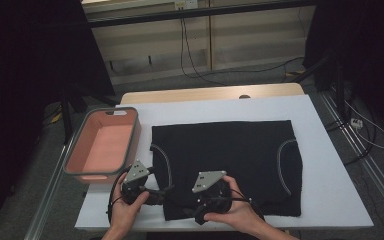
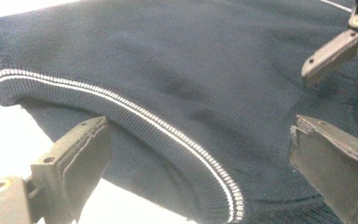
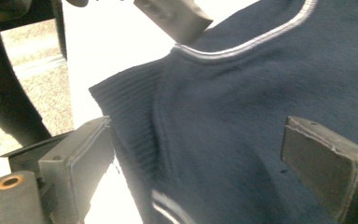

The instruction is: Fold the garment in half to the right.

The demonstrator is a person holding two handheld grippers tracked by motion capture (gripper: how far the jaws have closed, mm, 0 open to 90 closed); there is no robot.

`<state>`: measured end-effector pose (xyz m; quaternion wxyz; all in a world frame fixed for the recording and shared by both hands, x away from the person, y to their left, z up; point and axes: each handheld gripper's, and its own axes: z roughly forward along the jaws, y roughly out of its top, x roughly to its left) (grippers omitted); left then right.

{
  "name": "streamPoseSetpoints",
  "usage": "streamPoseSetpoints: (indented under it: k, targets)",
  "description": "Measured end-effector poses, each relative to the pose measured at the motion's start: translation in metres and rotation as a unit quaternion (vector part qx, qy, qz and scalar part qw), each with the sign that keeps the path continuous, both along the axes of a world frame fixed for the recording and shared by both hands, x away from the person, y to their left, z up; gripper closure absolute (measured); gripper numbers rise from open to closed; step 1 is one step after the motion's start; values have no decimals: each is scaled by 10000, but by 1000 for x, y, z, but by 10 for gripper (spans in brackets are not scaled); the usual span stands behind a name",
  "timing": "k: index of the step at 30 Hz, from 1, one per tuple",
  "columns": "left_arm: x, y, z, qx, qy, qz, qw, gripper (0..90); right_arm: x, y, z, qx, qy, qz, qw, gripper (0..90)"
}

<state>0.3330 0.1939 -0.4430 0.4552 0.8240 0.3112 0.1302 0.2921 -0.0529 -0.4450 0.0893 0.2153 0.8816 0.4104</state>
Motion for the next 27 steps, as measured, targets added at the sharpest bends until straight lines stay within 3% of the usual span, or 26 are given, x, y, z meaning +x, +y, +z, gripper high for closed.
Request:
streamPoseSetpoints:
  k: [4,10,13,16,25,27]
  targets:
    - [1,5,2,-2,-36,65,10000,64,-3,12,-3,-172,40,148,9997,78]
    - [3,9,1,-8,-34,167,9999,63,-5,26,-2,-104,44,260,9996,118]
    - [5,7,0,232,-173,163,9995,69,-8,34,-1,-102,-114,354,9993,187]
    - [8,9,-1,110,-43,224,9997,68,-9,43,-2,-101,-204,434,9988,223]
    - [13,7,-2,155,-107,379,9991,66,-2,62,-9,-221,-92,385,9990,200]
    - [16,6,-1,79,-119,410,9991,71,-1,65,-11,-283,-105,349,9989,202]
